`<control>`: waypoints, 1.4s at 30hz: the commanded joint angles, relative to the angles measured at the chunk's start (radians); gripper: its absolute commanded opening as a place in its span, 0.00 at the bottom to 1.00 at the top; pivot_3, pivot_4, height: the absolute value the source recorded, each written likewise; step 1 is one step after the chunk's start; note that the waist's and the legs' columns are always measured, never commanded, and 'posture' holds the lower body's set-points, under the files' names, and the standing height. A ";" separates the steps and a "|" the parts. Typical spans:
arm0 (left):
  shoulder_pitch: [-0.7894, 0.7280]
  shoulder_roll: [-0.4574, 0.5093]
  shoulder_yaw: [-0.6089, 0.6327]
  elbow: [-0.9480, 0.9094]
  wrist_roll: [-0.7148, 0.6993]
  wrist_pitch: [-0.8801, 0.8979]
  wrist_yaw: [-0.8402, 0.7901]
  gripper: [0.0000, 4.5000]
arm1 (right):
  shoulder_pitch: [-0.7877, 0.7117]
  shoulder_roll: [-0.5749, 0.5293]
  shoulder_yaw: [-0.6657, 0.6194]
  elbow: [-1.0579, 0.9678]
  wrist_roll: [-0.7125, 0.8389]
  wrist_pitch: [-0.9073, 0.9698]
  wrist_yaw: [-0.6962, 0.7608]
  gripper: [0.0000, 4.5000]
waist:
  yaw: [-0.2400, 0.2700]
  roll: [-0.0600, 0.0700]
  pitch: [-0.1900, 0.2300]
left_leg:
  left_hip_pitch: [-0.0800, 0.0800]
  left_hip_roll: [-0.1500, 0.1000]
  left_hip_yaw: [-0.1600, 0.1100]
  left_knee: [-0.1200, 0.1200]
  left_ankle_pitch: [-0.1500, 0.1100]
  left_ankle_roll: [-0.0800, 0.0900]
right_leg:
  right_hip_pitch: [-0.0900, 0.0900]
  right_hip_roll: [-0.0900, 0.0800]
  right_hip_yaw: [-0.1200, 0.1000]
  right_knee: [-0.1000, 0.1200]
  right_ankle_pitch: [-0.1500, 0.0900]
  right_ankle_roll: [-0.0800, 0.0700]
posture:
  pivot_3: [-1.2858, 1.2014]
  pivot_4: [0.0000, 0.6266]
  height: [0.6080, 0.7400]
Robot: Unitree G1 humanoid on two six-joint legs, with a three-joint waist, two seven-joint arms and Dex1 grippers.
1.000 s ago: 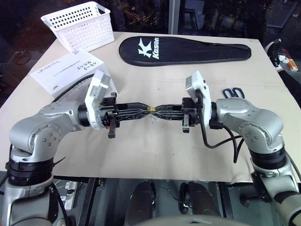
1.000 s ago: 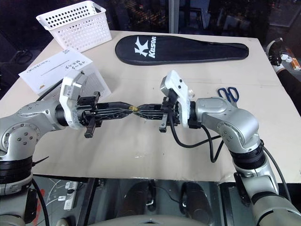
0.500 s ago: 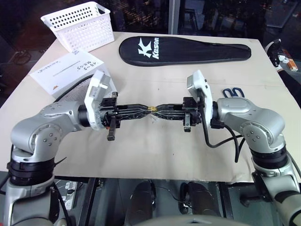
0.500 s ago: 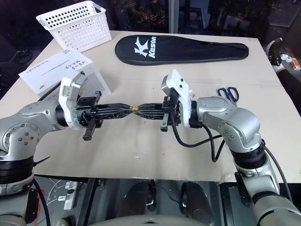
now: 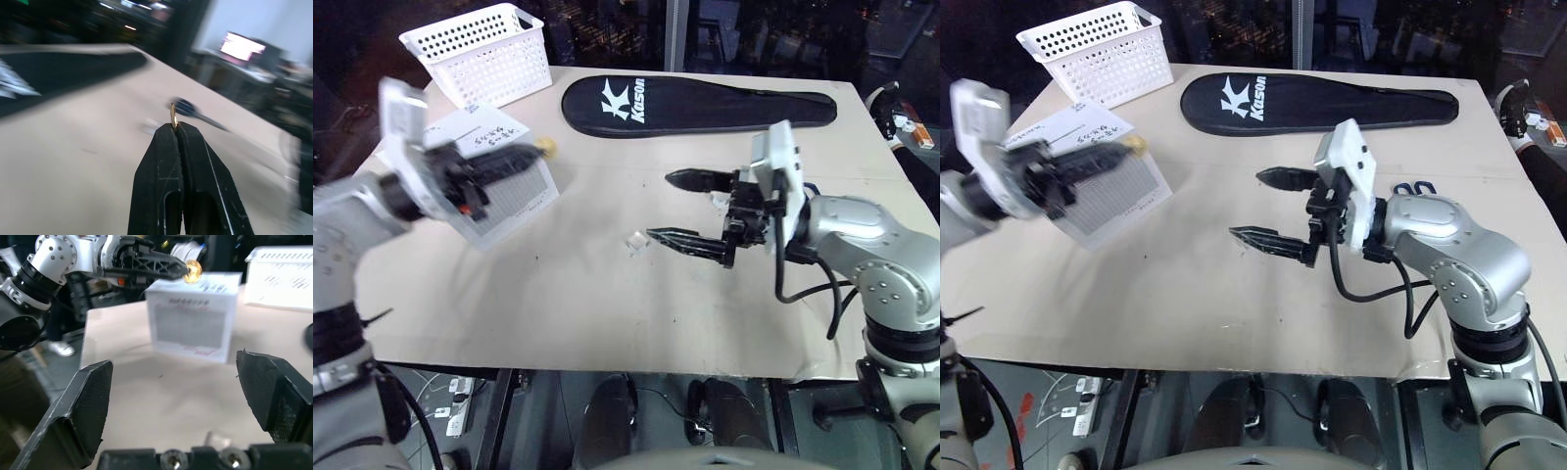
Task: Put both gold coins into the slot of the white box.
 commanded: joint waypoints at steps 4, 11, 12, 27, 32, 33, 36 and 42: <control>-0.329 0.152 -0.223 0.507 0.352 -0.258 -0.198 0.00 | -0.002 -0.090 -0.119 -0.078 0.058 -0.040 0.002 0.97 | 0.008 0.000 0.000 | 0.001 -0.001 0.002 -0.004 0.000 0.000 | 0.000 -0.001 0.002 -0.002 0.000 0.000 | 0.52 0.24 1.00; -0.664 0.106 -0.444 0.978 0.687 -0.517 -0.325 0.00 | 0.041 -0.135 -0.143 -0.120 0.096 -0.046 -0.032 0.97 | 0.020 -0.001 0.000 | -0.003 -0.001 0.006 -0.006 0.000 0.000 | -0.001 0.001 -0.001 -0.008 0.000 0.000 | 0.52 0.24 1.00; -0.684 0.102 -0.451 1.017 0.712 -0.540 -0.330 0.00 | 0.053 -0.139 -0.147 -0.130 0.104 -0.047 -0.039 0.97 | 0.020 -0.001 0.000 | -0.004 -0.001 0.005 -0.006 0.000 0.000 | -0.001 0.001 -0.001 -0.008 0.000 0.000 | 0.52 0.24 1.00; -0.684 0.101 -0.440 1.169 0.874 -0.664 -0.432 0.00 | 0.140 -0.185 -0.152 -0.169 0.162 -0.064 -0.093 0.97 | 0.016 -0.002 0.000 | -0.004 -0.001 0.002 -0.005 -0.001 0.002 | -0.002 0.000 0.000 -0.008 0.000 0.001 | 0.52 0.24 1.00; -0.676 0.099 -0.427 1.179 0.898 -0.703 -0.389 0.00 | 0.142 -0.193 -0.147 -0.162 0.164 -0.073 -0.088 0.97 | 0.014 -0.002 0.000 | -0.004 -0.001 0.002 -0.005 -0.001 0.002 | -0.001 0.000 0.000 -0.007 0.000 0.001 | 0.52 0.24 1.00; -0.679 0.096 -0.414 1.182 0.891 -0.710 -0.370 0.00 | 0.140 -0.194 -0.144 -0.161 0.163 -0.075 -0.088 0.97 | 0.014 -0.002 0.000 | -0.004 -0.001 0.002 -0.005 -0.001 0.002 | -0.001 0.000 0.000 -0.007 0.000 0.000 | 0.52 0.24 1.00; -0.688 0.092 -0.377 1.176 0.866 -0.725 -0.378 0.12 | 0.139 -0.198 -0.138 -0.156 0.161 -0.081 -0.087 0.99 | 0.011 -0.003 0.000 | -0.004 -0.001 0.002 -0.004 -0.001 0.002 | -0.001 0.000 0.000 -0.006 0.000 0.001 | 0.52 0.24 1.00; -0.755 0.082 -0.267 1.088 0.756 -0.614 -0.457 0.60 | 0.151 -0.208 -0.142 -0.147 0.148 -0.087 -0.096 0.99 | 0.008 -0.004 -0.001 | -0.004 -0.001 0.001 -0.003 -0.001 0.002 | -0.001 0.000 0.000 -0.006 0.000 0.001 | 0.52 0.24 1.00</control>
